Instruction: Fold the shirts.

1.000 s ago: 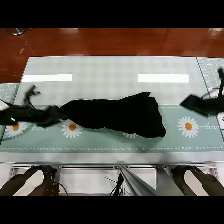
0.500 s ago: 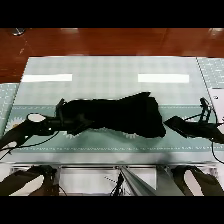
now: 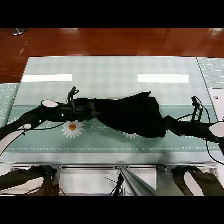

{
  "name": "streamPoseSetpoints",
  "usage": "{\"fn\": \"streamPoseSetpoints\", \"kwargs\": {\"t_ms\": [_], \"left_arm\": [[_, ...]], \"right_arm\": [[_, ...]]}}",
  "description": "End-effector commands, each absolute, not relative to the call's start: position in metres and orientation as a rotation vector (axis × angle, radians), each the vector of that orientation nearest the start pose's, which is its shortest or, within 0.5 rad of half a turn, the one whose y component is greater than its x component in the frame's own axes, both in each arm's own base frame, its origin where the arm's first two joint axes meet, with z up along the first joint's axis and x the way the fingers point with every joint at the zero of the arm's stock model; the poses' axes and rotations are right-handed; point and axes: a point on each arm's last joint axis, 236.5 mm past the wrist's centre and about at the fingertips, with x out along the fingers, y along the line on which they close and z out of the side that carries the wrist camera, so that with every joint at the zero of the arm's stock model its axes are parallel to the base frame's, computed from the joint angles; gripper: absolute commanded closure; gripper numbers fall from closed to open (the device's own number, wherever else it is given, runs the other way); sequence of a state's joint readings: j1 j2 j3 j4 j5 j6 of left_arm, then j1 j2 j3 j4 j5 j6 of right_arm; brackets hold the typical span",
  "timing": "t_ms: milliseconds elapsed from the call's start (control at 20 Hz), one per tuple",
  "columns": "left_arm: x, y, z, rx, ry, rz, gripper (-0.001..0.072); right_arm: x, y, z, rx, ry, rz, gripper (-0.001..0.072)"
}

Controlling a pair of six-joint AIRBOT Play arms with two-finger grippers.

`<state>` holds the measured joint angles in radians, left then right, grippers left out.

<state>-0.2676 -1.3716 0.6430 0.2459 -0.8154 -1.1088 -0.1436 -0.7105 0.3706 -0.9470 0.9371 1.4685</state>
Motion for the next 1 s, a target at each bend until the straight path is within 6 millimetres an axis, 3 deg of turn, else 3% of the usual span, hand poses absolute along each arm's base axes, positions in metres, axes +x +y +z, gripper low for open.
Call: {"fn": "streamPoseSetpoints", "kwargs": {"t_ms": [0,100,200,500,550,600,650,700,800,900,950], "left_arm": [[0.306,-0.269,-0.051,-0.876,1.321,-0.638,0.0682],[0.306,-0.270,-0.049,-0.876,1.323,-0.645,0.0682],[0.305,-0.270,-0.049,-0.875,1.324,-0.645,0.0682],[0.303,-0.271,-0.048,-0.877,1.332,-0.657,0.0682],[0.302,-0.272,-0.048,-0.878,1.335,-0.660,0.0681],[0.302,-0.271,-0.047,-0.878,1.335,-0.660,0.0682],[0.303,-0.270,-0.046,-0.883,1.332,-0.660,0.0682],[0.306,-0.267,-0.040,-0.882,1.317,-0.681,0.0682],[0.320,-0.258,-0.003,-0.868,1.239,-0.782,0.0682],[0.353,-0.237,0.060,-0.867,1.074,-0.836,0.0682],[0.375,-0.221,0.104,-0.865,0.943,-0.842,0.0683]], "right_arm": [[0.260,0.061,-0.048,0.597,1.095,0.077,0.0093],[0.260,0.050,-0.055,0.584,1.106,0.041,0.0093],[0.257,0.053,-0.066,0.605,1.155,0.039,0.0093],[0.273,0.101,-0.093,0.834,1.231,0.196,0.0095],[0.275,0.109,-0.094,0.870,1.237,0.233,0.0117],[0.278,0.119,-0.091,0.896,1.245,0.291,0.0277],[0.281,0.127,-0.084,0.895,1.252,0.359,0.0548],[0.287,0.133,-0.071,0.864,1.248,0.437,0.0680],[0.316,0.134,-0.026,0.792,1.186,0.527,0.0680],[0.359,0.120,0.039,0.696,1.072,0.526,0.0680],[0.381,0.113,0.078,0.647,0.999,0.521,0.0680]]}}
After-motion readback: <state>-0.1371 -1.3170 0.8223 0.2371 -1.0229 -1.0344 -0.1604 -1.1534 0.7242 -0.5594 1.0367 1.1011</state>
